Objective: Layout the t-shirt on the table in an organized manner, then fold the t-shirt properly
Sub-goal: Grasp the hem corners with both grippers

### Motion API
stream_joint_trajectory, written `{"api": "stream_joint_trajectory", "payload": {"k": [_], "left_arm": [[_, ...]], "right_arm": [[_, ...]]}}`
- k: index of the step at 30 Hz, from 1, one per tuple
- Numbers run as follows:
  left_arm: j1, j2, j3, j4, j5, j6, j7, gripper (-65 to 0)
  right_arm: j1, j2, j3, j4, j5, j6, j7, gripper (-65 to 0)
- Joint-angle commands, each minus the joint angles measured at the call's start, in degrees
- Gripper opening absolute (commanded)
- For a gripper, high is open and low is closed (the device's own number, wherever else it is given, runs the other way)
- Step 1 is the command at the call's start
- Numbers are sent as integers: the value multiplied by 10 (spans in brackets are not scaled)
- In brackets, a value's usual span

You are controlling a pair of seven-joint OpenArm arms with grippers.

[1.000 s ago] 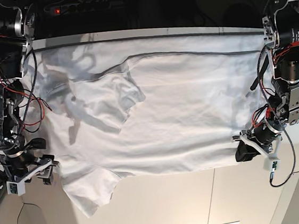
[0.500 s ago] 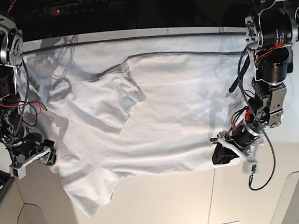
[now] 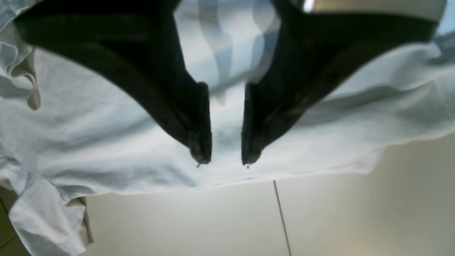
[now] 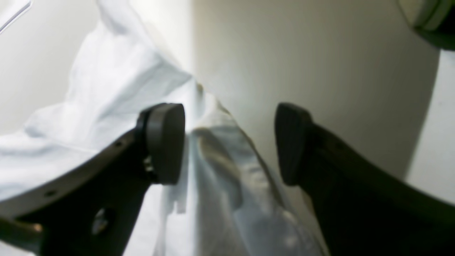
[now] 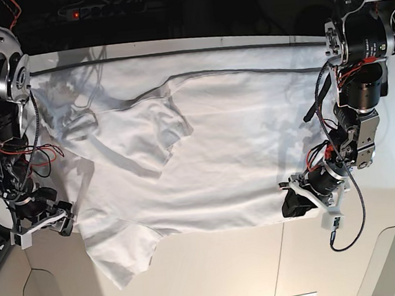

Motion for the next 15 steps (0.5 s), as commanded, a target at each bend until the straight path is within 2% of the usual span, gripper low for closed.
{"api": "stream_joint_trajectory", "payload": {"k": [1,5,10,15], "left_arm": [[-17,-4,-2,9,-8,-5,-14,-466],[-17,-4,-2,9,-8,-5,-14,-466],[-17,-4,-2,9,-8,-5,-5,-466],[-16,-5,-2,9,-8,-5,-1,-466]], "right_arm": [[19,2,1,8,6,5,16,-255],[19,-8,1,-28,-35,4,17,-255],[19,-17,1,-122,-35,-2,97,-255],[19,-15,2,-125,-35,-2,103,-257]]}}
